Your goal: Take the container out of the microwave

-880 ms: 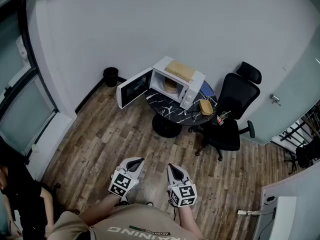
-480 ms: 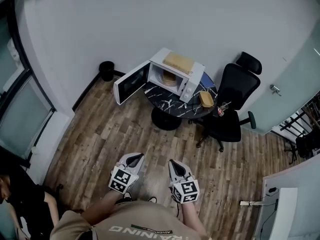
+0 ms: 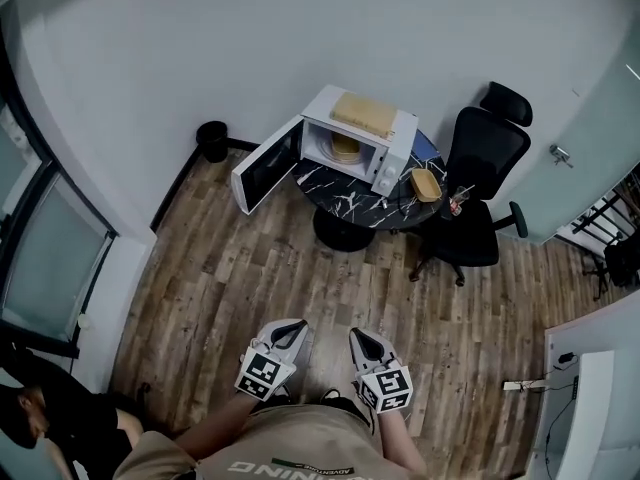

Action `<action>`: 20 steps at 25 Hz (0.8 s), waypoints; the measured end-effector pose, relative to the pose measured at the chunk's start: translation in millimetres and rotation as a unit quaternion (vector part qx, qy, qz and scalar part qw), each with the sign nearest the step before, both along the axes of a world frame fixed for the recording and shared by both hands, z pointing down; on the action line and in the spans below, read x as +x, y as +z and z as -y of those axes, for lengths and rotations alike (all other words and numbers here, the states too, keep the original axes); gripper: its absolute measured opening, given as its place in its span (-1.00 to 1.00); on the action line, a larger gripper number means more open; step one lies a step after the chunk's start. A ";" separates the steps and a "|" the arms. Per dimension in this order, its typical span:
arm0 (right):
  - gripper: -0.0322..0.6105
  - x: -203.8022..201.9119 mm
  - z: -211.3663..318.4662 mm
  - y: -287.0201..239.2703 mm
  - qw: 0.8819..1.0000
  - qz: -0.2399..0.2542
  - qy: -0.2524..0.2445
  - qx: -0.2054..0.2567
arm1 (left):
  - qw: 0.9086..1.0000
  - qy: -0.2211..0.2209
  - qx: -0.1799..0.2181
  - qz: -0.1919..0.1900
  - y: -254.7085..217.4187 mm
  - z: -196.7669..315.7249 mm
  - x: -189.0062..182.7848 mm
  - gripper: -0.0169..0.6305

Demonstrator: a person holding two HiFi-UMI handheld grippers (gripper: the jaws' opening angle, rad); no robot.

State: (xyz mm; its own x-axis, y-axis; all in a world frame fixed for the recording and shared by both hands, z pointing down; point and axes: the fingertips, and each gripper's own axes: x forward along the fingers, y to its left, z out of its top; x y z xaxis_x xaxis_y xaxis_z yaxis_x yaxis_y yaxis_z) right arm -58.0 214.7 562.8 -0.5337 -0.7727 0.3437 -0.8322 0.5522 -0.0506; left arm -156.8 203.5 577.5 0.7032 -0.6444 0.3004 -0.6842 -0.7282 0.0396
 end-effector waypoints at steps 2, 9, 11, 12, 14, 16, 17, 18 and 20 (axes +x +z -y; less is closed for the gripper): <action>-0.88 -2.3 2.3 8.6 1.000 -0.002 0.011 -0.008 | 1.000 0.009 -0.008 0.000 7.3 7.1 -5.2 -0.92; -0.88 1.3 17.7 32.1 0.999 -0.005 0.026 -0.036 | 1.000 0.013 -0.021 -0.002 17.0 35.9 -6.9 -0.92; -0.88 0.9 32.9 35.4 0.999 -0.002 0.015 -0.036 | 1.000 0.010 -0.014 -0.004 14.6 52.6 -1.4 -0.92; -0.88 1.2 41.8 37.0 0.999 0.001 0.008 -0.035 | 1.000 0.008 -0.011 -0.003 12.4 61.8 2.2 -0.92; -0.88 3.1 63.1 38.1 1.000 0.008 -0.004 -0.030 | 1.000 0.003 -0.013 0.000 9.2 80.1 8.2 -0.92; -0.88 7.3 85.7 34.3 0.999 0.017 -0.015 -0.023 | 1.000 -0.007 -0.015 0.002 1.3 100.0 12.5 -0.92; -0.88 10.7 96.8 30.5 0.999 0.021 -0.021 -0.019 | 1.000 -0.013 -0.011 0.005 -4.7 110.6 14.9 -0.92; -0.88 15.2 107.9 26.7 0.999 0.025 -0.027 -0.015 | 1.000 -0.019 -0.004 0.010 -11.3 122.0 17.9 -0.92; -0.88 26.7 129.9 21.9 0.999 0.030 -0.038 -0.008 | 0.999 -0.029 0.008 0.020 -21.1 145.0 26.1 -0.92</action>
State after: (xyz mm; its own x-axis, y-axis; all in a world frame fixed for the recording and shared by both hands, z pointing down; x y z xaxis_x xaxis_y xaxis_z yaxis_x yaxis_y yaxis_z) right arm -31.3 84.7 584.7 -0.6110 -0.7234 0.3215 -0.7829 0.6125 -0.1094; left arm -130.7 58.5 556.4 0.6525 -0.6883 0.3170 -0.7256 -0.6881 -0.0004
